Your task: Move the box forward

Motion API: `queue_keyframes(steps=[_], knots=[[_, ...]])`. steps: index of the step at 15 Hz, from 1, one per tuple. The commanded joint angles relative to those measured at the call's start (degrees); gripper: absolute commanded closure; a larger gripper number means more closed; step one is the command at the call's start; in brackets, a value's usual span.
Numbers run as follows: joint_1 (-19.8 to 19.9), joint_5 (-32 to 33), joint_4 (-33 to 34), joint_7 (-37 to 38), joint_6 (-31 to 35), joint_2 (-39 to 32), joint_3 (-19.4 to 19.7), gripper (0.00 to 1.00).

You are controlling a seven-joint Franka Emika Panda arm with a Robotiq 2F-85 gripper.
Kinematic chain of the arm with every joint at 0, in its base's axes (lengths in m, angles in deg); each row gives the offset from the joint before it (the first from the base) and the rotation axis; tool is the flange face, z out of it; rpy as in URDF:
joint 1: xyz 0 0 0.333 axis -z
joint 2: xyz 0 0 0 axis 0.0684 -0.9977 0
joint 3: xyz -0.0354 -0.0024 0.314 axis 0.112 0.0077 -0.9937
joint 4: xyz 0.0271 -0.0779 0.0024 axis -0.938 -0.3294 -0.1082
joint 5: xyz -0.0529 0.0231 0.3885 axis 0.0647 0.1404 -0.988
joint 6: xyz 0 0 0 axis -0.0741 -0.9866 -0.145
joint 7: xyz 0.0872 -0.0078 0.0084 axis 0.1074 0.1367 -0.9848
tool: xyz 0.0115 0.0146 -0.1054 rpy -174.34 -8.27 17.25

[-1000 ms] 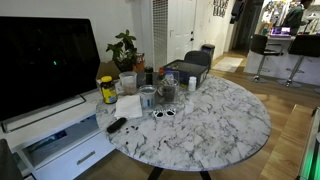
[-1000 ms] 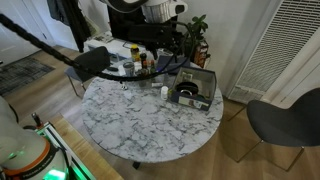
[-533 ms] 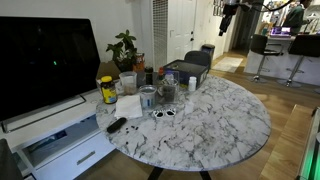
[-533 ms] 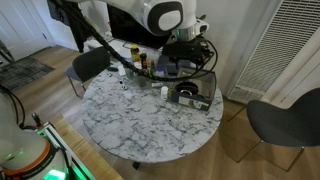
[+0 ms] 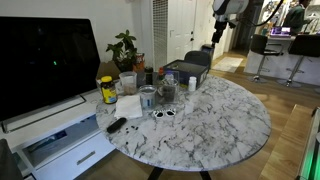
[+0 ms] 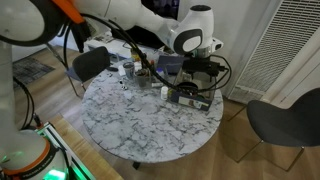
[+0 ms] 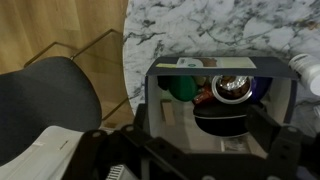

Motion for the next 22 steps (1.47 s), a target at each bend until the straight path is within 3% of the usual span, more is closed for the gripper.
queue_keyframes(steps=[1,7,15,22], knots=[[2.18,1.23,1.59,0.66,-0.26,-1.11,-2.35,0.00],[2.86,0.91,4.92,0.64,-1.50,-3.19,-3.01,0.00],[4.50,0.85,28.94,2.38,-11.96,-21.88,-5.56,0.00],[4.53,0.29,48.22,5.49,-14.51,-37.47,-3.09,0.00]])
